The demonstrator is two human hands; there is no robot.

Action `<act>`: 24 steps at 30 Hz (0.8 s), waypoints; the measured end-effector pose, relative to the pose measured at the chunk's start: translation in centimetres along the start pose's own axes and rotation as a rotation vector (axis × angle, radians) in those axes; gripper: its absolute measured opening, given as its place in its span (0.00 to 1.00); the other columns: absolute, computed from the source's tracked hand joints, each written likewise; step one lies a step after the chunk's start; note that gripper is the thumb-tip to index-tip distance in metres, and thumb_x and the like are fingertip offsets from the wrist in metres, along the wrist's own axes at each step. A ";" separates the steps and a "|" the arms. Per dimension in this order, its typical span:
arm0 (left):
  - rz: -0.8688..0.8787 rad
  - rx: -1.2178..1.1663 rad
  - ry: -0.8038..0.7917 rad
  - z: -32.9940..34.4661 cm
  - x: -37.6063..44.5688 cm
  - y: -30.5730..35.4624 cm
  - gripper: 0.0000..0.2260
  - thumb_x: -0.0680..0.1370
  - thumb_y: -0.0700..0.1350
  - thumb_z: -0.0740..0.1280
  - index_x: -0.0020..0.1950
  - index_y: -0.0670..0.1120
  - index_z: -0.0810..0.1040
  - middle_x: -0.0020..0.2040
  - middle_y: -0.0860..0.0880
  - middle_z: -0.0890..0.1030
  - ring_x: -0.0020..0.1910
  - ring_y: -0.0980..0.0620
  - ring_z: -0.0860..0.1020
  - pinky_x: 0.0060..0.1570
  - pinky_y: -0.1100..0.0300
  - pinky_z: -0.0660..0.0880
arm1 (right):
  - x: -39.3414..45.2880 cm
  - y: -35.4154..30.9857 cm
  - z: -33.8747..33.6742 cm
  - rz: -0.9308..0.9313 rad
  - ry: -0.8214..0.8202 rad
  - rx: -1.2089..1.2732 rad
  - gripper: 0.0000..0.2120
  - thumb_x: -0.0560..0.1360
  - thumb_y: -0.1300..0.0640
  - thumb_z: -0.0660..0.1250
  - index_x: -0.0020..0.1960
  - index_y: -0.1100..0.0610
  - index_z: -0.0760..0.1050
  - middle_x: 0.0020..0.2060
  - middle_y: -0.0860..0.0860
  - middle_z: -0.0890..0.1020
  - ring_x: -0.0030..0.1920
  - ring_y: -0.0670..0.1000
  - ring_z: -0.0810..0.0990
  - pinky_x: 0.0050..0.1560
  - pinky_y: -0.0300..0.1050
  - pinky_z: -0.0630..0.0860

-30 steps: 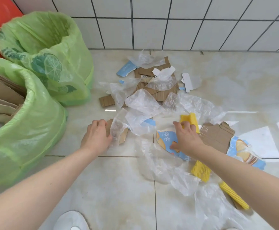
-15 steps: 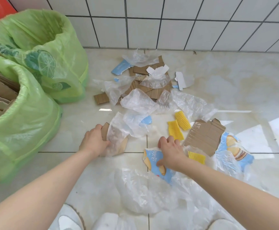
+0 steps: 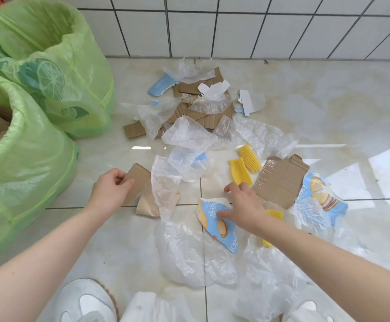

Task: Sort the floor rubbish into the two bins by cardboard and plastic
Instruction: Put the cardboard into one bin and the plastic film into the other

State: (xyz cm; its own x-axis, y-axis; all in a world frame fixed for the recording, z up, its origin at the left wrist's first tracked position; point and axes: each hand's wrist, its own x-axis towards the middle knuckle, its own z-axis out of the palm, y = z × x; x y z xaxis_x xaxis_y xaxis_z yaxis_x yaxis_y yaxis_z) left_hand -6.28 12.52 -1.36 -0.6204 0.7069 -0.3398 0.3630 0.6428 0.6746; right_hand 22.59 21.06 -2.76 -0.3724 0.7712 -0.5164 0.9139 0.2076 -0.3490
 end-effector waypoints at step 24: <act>-0.184 0.028 -0.217 2.8 -2.6 -0.4 0.04 0.69 0.38 0.71 0.40 0.44 0.78 0.37 0.47 0.79 0.35 0.47 0.75 0.35 0.60 0.69 | -1.1 -1.5 2.1 -0.012 -0.020 -0.160 0.40 0.63 0.52 0.78 0.66 0.54 0.59 0.57 0.56 0.66 0.55 0.59 0.68 0.55 0.50 0.69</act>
State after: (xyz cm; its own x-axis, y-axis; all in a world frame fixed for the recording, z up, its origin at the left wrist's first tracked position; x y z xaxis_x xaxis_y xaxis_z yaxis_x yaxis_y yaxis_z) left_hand -2.86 11.29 -2.60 -0.5153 0.6226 -0.5889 0.2794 0.7717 0.5713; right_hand 21.28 18.61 -3.26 -0.3854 0.7559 -0.5292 0.9227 0.3114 -0.2273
